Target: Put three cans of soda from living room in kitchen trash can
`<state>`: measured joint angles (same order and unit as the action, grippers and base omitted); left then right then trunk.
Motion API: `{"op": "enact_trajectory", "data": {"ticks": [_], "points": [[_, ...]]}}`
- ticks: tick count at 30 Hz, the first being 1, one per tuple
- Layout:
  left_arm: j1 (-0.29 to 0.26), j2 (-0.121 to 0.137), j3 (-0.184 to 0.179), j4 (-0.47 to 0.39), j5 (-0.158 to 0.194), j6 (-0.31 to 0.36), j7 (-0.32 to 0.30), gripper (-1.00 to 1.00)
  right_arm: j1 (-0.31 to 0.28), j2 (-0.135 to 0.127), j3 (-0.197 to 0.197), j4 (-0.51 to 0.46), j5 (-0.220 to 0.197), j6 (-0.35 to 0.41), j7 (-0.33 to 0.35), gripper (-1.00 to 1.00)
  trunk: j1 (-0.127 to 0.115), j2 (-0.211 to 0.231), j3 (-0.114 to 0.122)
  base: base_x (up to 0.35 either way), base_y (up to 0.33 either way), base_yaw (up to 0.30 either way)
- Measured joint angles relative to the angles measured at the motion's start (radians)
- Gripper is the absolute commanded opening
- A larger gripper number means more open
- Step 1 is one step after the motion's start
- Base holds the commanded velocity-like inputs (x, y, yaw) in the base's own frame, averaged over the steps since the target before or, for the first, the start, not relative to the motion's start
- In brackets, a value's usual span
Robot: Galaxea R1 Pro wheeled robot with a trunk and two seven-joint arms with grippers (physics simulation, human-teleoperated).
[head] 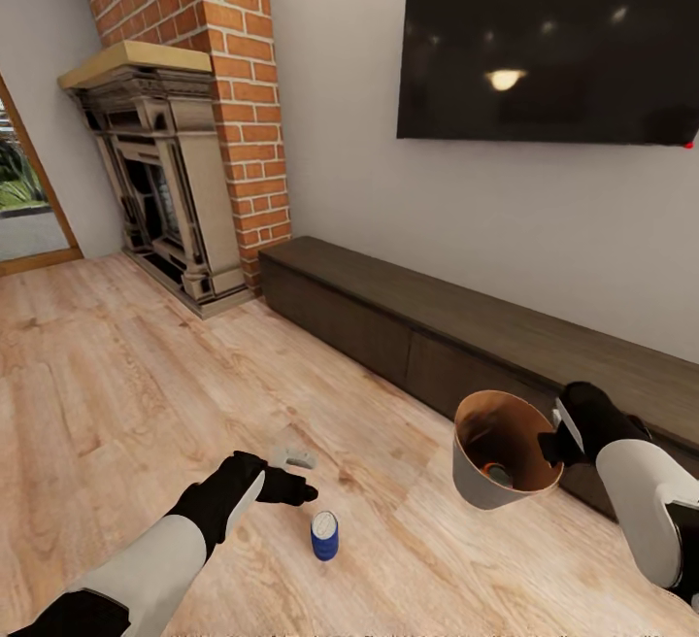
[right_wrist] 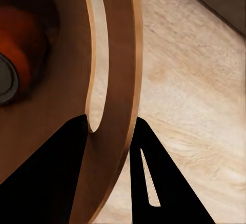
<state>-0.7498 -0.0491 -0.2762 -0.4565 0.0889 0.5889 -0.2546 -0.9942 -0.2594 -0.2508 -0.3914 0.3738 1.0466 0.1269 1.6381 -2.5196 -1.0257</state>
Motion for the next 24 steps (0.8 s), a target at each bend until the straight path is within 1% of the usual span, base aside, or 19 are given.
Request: {"op": "enact_trajectory", "data": {"ticks": [1, 4, 5, 8, 10, 13, 17, 20, 24], "points": [[0.0, 0.0, 0.0, 0.0, 0.0, 0.0, 0.0, 1.0, -0.008, 0.0, 0.003, 0.002, -0.006, 0.0, 0.0, -1.0, 0.001, 0.0, -0.004, 0.0, 0.0, 0.0], [0.0, 0.0, 0.0, -0.001, 0.0, 0.0, 0.0, 1.0, -0.041, 0.0, 0.016, 0.003, 0.002, 0.0, -0.002, -1.0, 0.002, -0.001, -0.016, 0.0, 0.0, 0.0], [0.0, 0.0, 0.0, -0.002, 0.0, 0.0, -0.001, 1.0, -0.063, 0.001, 0.032, 0.026, 0.012, 0.0, -0.003, -1.0, 0.002, -0.001, -0.016, 0.0, 0.0, 0.0], [0.0, 0.0, 0.0, -0.002, 0.0, 0.0, -0.001, 1.0, -0.093, 0.003, 0.043, 0.004, 0.004, 0.0, -0.002, -1.0, 0.002, -0.001, -0.016, 0.0, 0.0, 0.0], [0.0, 0.0, 0.0, -0.002, 0.0, 0.0, 0.0, 1.0, -0.103, 0.004, 0.051, 0.008, -0.009, 0.001, -0.001, -1.0, 0.002, -0.001, -0.016, 0.0, 0.0, 0.0], [0.0, 0.0, 0.0, -0.002, 0.0, 0.0, 0.0, 1.0, -0.129, 0.001, 0.06, 0.039, 0.001, 0.0, -0.002, -1.0, 0.002, -0.001, -0.016, 0.0, 0.0, 0.0], [0.0, 0.0, -0.001, 0.002, 0.0, -0.002, 0.0, 1.0, -0.158, -0.004, 0.065, 0.091, 0.004, 0.0, -0.003, -1.0, 0.004, -0.002, -0.031, 0.0, 0.0, 0.0], [0.0, 0.0, -0.001, 0.003, -0.001, -0.009, 0.0, 1.0, -0.165, -0.004, 0.064, 0.103, -0.002, 0.0, -0.003, -1.0, 0.005, -0.002, -0.043, 0.0, 0.0, 0.0], [0.0, 0.0, -0.001, 0.005, -0.001, -0.016, 0.0, 1.0, -0.17, -0.003, 0.066, 0.113, 0.005, 0.0, -0.004, -1.0, 0.007, -0.003, -0.058, 0.0, 0.0, 0.0]]}}
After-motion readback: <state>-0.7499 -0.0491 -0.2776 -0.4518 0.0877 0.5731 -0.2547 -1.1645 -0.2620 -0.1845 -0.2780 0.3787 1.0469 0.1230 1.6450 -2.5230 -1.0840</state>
